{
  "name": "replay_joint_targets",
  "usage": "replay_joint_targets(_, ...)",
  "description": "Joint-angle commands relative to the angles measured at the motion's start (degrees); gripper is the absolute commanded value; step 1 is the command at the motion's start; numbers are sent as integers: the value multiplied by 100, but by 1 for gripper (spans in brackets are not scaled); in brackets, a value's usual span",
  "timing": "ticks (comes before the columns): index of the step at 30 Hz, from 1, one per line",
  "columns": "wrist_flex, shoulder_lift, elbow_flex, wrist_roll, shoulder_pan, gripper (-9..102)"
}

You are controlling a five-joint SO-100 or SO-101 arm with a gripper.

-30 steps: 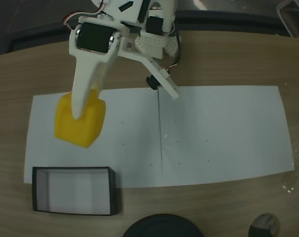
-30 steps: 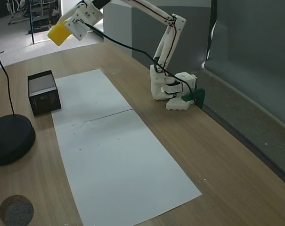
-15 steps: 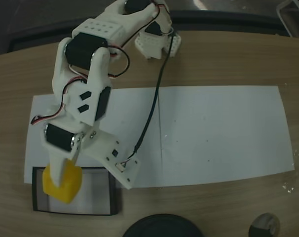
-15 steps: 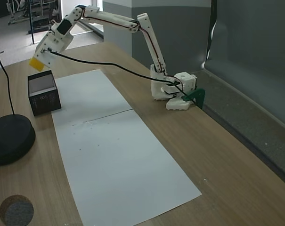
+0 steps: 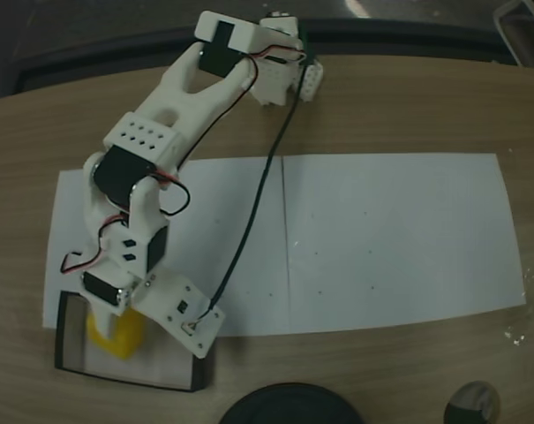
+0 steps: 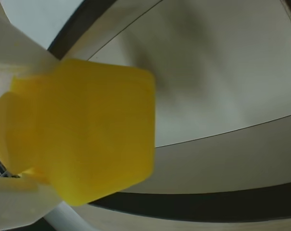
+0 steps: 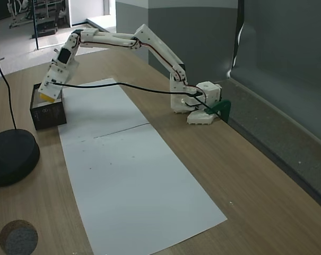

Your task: Grab a yellow square and put it in the box.

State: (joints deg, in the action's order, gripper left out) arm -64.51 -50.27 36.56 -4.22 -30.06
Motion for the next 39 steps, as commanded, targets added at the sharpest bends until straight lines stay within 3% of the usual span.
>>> replay_joint_targets(1,-79,-264,-457,281,-97,22)
replay_joint_targets(4,-536,-255,-800,369,-97,34)
replay_joint_targets(7,-1055,-255,-1415,396,-70,31)
replay_joint_targets(16,-3516,-378,-5115,352,431,3)
replay_joint_targets(24,-3516,-2918,-3111,668,958,2)
replay_joint_targets(39,-3445,-8007,2206,668,2452,1)
